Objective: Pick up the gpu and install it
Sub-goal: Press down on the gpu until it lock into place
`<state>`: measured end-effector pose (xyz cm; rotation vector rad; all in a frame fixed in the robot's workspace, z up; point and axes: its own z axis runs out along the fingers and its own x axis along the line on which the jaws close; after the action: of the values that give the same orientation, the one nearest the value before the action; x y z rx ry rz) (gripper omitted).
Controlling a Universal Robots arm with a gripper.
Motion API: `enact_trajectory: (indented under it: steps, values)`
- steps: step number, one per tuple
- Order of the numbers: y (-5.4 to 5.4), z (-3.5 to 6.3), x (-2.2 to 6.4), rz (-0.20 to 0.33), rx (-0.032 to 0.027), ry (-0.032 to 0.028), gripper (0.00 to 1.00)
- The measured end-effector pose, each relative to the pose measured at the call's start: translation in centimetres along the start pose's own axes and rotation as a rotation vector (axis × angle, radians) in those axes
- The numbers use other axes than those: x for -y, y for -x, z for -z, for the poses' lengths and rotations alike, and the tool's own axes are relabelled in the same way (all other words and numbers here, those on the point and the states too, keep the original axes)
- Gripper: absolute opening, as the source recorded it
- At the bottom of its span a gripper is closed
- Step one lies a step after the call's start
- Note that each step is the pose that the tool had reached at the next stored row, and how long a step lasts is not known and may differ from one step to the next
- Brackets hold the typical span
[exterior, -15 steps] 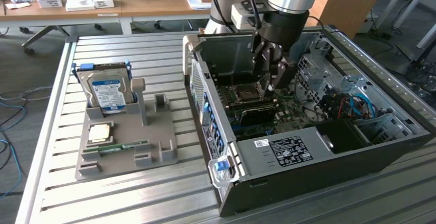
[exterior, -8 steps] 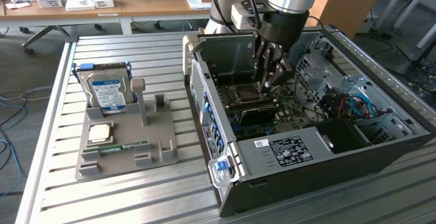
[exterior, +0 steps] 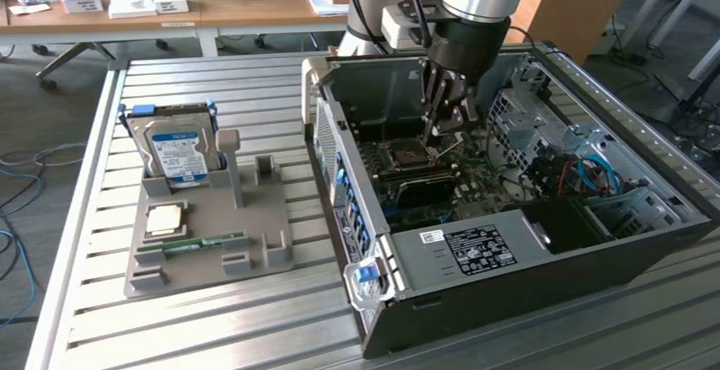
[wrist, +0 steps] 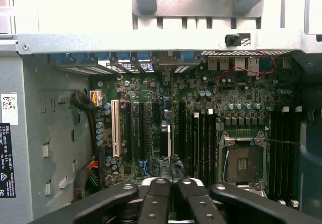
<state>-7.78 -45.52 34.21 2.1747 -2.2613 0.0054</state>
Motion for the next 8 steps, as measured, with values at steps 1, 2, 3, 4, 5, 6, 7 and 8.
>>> enact_trajectory:
  steps: [1, 2, 3, 4, 5, 6, 7, 8]
  values:
    - [0.0, 0.0, 0.0, 0.0, 0.0, 0.0, 0.16]
    - [0.0, 0.0, 0.0, 0.0, 0.0001, 0.0, 0.1]
    - [0.0, 0.0, 0.0, 0.0, 0.0001, 0.0, 0.11]
    - [0.0, 0.0, 0.0, 0.0, 0.0001, 0.0, 0.11]
    - [0.0, 0.0, 0.0, 0.0, 0.0001, 0.0, 0.11]
    - [0.0, 0.0, 0.0, 0.0, 0.0001, 0.0, 0.11]
    - [0.0, 0.0, 0.0, 0.0, 0.0, 0.0, 0.11]
    - [0.0, 0.0, 0.0, 0.0, 0.0, 0.0, 0.11]
